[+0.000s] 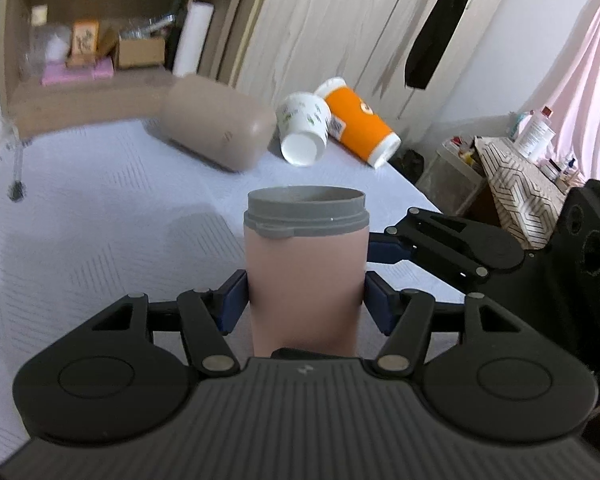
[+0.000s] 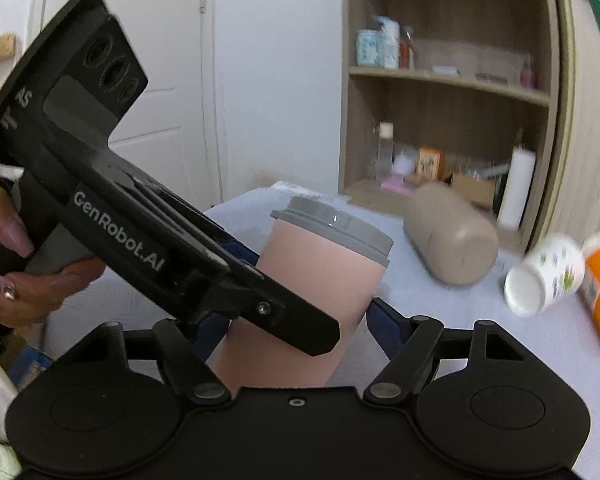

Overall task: Flip cup upright
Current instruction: 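Lower the upright pink cup onto the table and open the left gripper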

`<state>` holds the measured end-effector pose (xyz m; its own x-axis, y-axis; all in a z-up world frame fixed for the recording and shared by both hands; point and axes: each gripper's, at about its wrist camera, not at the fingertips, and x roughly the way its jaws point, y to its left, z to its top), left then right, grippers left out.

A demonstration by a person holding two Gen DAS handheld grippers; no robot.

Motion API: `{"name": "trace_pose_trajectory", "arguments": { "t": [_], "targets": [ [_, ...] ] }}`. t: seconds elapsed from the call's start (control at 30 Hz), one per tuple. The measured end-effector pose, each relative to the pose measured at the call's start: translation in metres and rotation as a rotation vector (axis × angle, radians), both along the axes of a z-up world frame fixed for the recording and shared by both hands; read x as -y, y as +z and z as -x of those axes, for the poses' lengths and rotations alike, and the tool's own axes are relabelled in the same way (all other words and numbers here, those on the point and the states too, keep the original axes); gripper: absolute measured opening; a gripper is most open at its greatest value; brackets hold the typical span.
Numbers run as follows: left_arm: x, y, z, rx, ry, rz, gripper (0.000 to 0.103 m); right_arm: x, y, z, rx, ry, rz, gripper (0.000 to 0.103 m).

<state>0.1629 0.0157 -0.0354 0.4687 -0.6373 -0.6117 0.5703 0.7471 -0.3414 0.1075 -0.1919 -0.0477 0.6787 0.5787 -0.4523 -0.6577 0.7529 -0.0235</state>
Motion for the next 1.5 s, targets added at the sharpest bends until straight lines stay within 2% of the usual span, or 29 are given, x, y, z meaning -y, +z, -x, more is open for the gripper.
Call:
{"name": "trace_pose_trajectory", "arguments": {
  "t": [0.2,0.5,0.73,0.9,1.17,1.33,1.5],
  "targets": [
    [-0.004,0.005,-0.008,0.088,0.030,0.003,0.061,-0.019,-0.001,-0.003,0.204,0.005,0.132,0.077],
    [0.009,0.003,-0.029,0.197,0.061,-0.051,0.061,-0.021,-0.005,-0.028,0.283,-0.016,0.150,0.076],
    [0.017,-0.006,-0.037,0.230,0.047,-0.063,0.061,-0.015,-0.013,-0.042,0.286,-0.027,0.139,0.075],
    [0.027,-0.005,-0.029,0.259,0.013,-0.092,0.061,-0.008,-0.014,-0.046,0.254,-0.025,0.124,0.074],
    [0.031,-0.001,-0.028,0.218,0.023,-0.069,0.066,-0.006,-0.014,-0.049,0.202,-0.042,0.111,0.074],
    [0.027,-0.001,-0.028,0.175,0.036,-0.025,0.073,-0.006,-0.012,-0.042,0.218,-0.042,0.125,0.078],
    [0.026,0.000,-0.024,0.165,0.066,-0.018,0.080,-0.002,-0.010,-0.038,0.207,-0.068,0.112,0.085]
  ]
}}
